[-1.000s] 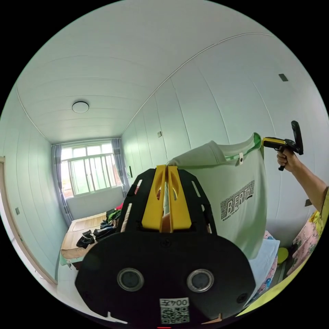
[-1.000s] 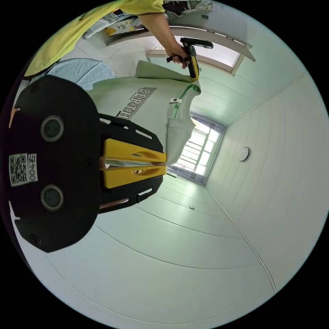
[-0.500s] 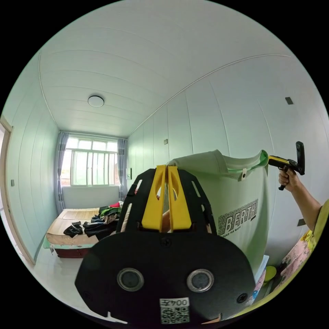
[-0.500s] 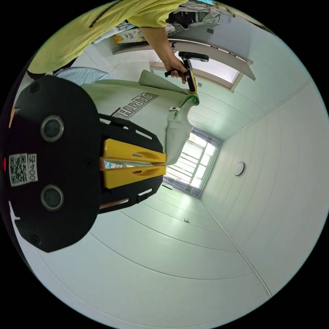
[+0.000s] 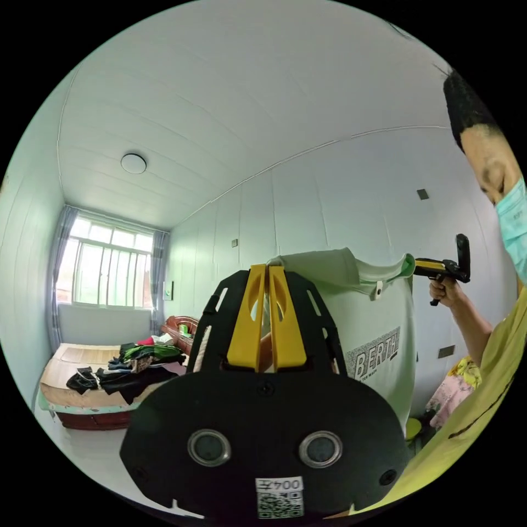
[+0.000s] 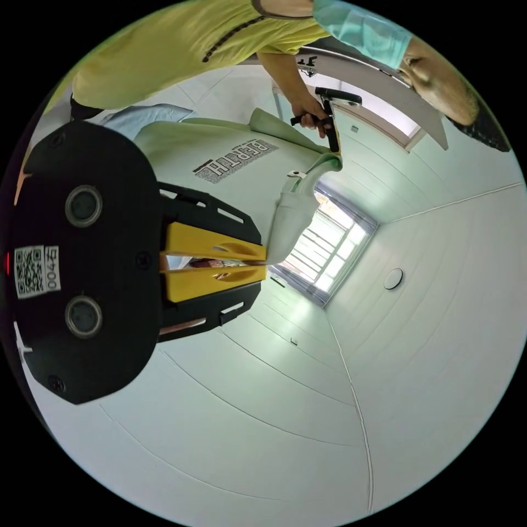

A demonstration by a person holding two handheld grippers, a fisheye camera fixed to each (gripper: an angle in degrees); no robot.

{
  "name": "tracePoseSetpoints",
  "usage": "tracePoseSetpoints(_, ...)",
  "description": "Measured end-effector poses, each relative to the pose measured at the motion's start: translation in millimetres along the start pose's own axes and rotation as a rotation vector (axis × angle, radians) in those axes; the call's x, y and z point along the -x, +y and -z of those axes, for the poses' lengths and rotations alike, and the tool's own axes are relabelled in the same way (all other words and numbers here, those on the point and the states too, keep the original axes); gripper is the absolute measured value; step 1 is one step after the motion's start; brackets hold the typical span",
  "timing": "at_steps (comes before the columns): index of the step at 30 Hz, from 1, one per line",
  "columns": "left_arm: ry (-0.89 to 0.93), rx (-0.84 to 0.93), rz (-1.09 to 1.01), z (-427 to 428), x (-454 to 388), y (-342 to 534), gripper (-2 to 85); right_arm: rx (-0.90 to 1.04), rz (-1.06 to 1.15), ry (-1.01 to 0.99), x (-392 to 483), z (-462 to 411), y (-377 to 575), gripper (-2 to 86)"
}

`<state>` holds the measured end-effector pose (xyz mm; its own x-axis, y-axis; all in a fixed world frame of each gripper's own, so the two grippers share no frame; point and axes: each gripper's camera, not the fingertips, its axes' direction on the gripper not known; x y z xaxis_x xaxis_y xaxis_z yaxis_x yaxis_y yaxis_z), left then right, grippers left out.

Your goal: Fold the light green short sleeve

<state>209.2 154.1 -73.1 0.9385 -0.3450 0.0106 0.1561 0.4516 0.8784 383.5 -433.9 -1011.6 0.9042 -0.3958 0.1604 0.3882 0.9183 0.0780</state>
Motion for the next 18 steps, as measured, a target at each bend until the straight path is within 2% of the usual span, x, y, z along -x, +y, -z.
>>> tracePoseSetpoints(9, 0.074, -0.009, -0.051, 13.3, 94.5, 16.6, 0.7, 0.067, -0.006, 0.107, 35.1, -43.4, -13.9, -0.1)
tracePoseSetpoints(12, 0.088, 0.002, -0.077, -11.1, 117.7, 31.8, 0.7, 0.115, -0.031, 0.13, 27.5, -73.9, -6.2, 0.0)
tracePoseSetpoints(18, 0.087, 0.1, -0.057, -113.5, 161.6, 84.2, 0.6, 0.215, -0.055, 0.124, -21.6, -160.3, 23.6, 0.1)
